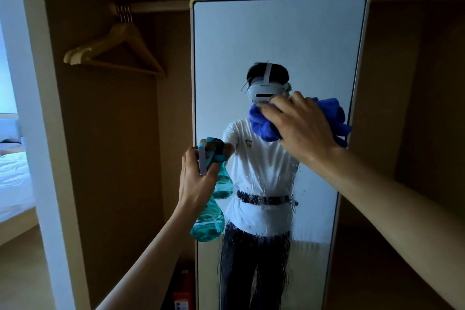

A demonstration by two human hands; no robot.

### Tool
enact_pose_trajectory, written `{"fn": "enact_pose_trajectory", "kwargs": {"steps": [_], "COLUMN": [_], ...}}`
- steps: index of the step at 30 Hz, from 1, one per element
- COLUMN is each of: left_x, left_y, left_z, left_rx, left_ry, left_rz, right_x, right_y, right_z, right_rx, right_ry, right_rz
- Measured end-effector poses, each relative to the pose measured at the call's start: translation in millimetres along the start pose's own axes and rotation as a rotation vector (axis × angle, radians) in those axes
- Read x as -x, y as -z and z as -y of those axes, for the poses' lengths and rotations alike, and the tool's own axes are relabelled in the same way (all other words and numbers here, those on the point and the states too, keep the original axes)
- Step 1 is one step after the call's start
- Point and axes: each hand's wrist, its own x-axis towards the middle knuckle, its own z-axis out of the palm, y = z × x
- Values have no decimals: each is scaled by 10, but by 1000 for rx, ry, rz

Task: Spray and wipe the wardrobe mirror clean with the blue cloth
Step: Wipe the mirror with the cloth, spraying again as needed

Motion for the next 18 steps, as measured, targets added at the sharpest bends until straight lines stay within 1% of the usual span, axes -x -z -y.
{"fn": "enact_pose_trajectory", "kwargs": {"steps": [3,10,15,18], "left_x": [1,19,42,24], "left_y": [-16,-78,-86,-93], "left_z": [12,-8,7,56], "left_rx": [-3,-29,-48,-65], "left_ry": [9,2,-15,-18], "left_rz": [-16,-44,-38,-42], "right_x": [247,809,794,695], "right_y": [-126,-346,-346,-294], "right_z": [76,284,233,151], "right_rx": [-17,-58,-71,-88], "right_ry": [23,69,78,68], "right_rz": [1,121,127,95]}}
